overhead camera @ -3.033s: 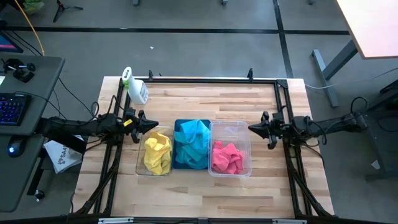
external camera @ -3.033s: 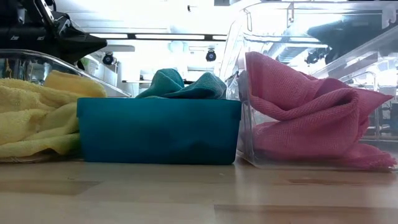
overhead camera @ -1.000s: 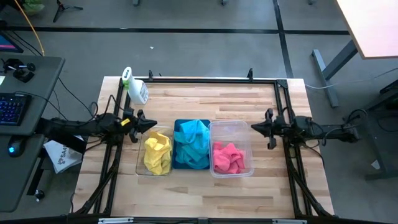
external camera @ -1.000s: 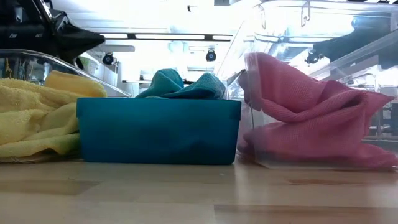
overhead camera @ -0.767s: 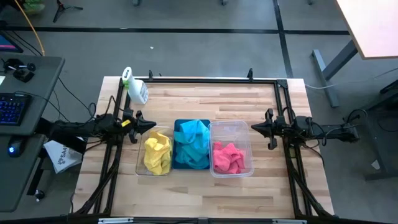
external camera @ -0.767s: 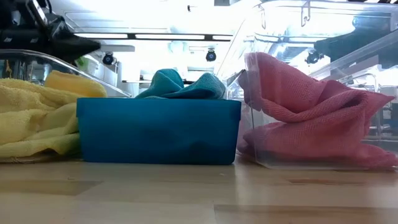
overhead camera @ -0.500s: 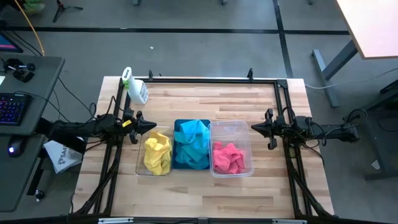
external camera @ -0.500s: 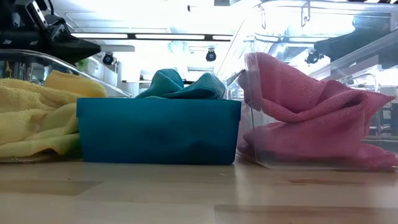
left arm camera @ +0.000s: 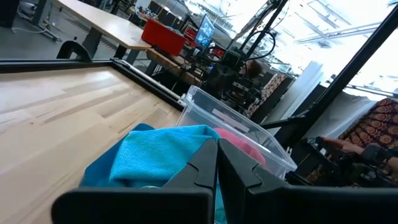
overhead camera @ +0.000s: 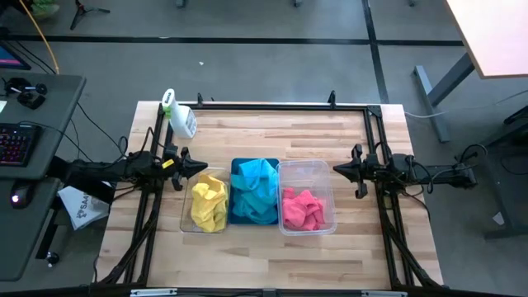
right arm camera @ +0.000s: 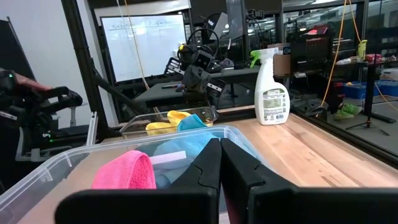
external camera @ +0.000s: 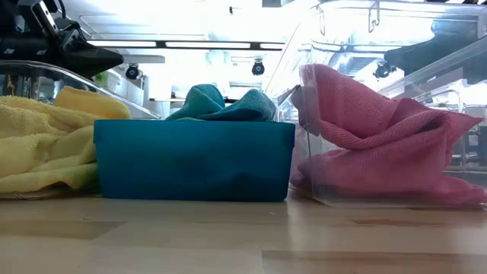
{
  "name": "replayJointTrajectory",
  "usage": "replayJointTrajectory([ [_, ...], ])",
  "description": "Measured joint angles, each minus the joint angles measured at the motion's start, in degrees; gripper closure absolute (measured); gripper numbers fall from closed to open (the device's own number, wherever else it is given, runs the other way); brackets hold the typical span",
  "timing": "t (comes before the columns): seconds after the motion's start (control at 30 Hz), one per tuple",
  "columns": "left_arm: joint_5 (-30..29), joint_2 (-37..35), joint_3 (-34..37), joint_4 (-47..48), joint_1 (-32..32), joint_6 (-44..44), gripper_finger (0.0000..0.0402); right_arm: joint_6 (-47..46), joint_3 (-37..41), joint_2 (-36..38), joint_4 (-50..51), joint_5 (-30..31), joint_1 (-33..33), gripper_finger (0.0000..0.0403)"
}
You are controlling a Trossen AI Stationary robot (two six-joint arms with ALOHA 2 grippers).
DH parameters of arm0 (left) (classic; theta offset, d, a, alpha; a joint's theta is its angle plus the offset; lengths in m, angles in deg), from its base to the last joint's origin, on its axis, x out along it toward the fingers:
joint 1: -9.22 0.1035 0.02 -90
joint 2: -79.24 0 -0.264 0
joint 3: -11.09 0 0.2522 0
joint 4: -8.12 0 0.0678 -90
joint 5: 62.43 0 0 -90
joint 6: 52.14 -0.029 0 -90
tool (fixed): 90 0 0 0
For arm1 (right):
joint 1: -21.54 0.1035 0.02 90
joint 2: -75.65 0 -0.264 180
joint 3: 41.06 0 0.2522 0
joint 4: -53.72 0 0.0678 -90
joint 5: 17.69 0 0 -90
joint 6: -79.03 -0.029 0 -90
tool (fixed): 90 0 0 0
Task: Sort microfiber towel by color & place in baskets
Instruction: Return to Home Position
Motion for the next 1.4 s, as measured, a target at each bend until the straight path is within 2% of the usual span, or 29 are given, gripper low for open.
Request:
replayJointTrajectory([
  [1.4,0.02,1.11,0.04,-0.02,0.00,0.00,0.0401,-0.02,0.00,-0.85,0.11,-0.01,0.00,0.0402],
])
